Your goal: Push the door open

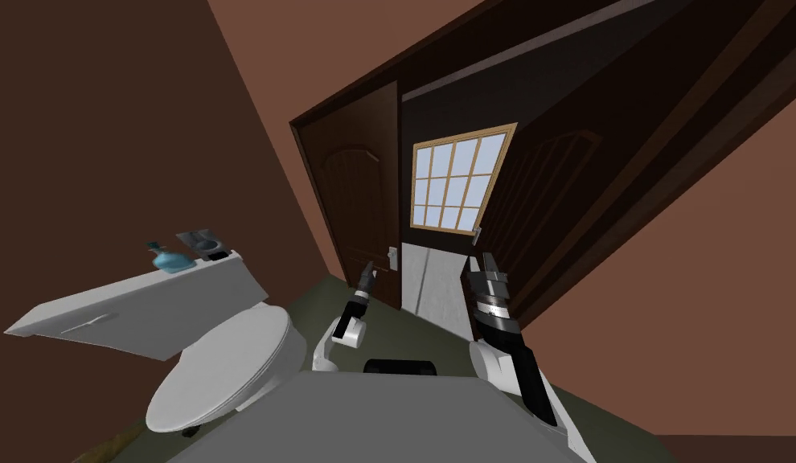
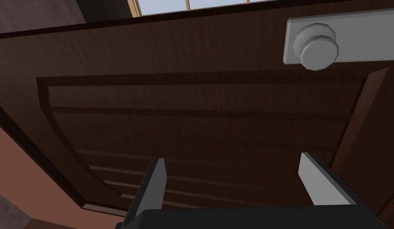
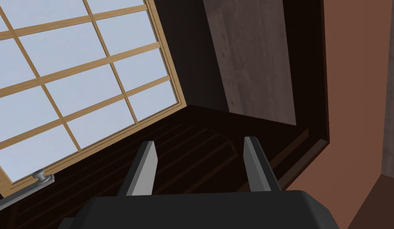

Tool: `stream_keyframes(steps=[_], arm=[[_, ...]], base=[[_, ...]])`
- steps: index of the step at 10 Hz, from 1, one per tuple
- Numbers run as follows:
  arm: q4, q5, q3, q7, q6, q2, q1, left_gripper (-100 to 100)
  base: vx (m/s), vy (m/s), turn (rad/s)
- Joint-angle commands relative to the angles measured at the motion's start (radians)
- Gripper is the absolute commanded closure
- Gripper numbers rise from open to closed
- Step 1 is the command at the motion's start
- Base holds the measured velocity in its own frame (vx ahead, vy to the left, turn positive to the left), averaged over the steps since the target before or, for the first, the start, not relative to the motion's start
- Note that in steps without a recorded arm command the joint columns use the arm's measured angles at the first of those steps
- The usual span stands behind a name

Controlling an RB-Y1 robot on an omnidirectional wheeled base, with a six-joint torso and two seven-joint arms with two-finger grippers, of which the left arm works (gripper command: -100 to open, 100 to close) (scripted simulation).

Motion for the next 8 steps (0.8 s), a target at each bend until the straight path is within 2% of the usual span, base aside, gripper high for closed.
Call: stream_keyframes(steps=[1, 3, 4, 8], arm=[[0.05, -0.003, -0.018, 0.008, 0.008, 0.0, -0.019, -100], [0.106, -0.007, -0.038, 0.016, 0.022, -0.002, -0.042, -100], [0.153, -0.01, -0.055, 0.023, 0.035, -0.004, -0.062, -100], [0.241, -0.016, -0.086, 0.035, 0.057, -0.01, -0.1, -100]], base=[[0.073, 0.116, -0.112], [0.068, 0.098, -0.111], [0.109, 0.132, -0.162], [0.084, 0.098, -0.086]])
